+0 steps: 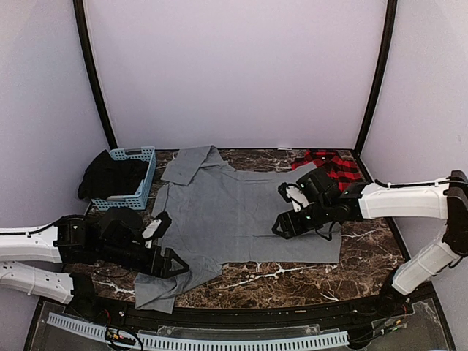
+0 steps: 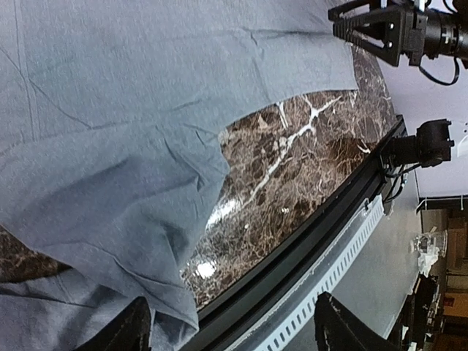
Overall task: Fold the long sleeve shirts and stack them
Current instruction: Pick up the flattened shirt from the center of the board.
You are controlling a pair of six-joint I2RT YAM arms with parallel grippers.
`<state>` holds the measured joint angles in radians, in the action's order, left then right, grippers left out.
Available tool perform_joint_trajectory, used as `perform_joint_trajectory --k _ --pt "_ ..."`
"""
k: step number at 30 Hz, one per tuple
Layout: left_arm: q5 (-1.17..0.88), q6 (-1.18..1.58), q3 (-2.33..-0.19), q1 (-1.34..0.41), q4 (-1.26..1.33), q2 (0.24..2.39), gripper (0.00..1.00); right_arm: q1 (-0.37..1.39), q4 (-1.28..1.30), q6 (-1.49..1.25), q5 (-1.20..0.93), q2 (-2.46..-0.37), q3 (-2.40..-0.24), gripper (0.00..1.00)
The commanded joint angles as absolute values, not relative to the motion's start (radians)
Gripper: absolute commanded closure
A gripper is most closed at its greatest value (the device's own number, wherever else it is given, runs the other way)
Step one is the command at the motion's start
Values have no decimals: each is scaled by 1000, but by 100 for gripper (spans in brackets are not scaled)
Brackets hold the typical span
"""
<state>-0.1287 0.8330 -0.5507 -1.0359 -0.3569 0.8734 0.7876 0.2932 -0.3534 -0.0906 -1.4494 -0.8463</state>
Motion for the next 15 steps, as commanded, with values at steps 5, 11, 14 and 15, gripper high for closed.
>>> perform_joint_trajectory --k 5,11,14,15 --pt "-16 961 -488 -1125 -418 927 24 796 279 -390 -80 -1452 -839 33" --pt "-59 920 -455 -1126 -280 1059 30 796 318 -373 -51 -1453 -855 32" --pt "-98 888 -469 -1127 -219 1120 41 797 339 -368 -33 -1456 -867 32" --pt "-109 881 -480 -1126 -209 1151 49 796 345 -367 -28 -1456 -870 32"
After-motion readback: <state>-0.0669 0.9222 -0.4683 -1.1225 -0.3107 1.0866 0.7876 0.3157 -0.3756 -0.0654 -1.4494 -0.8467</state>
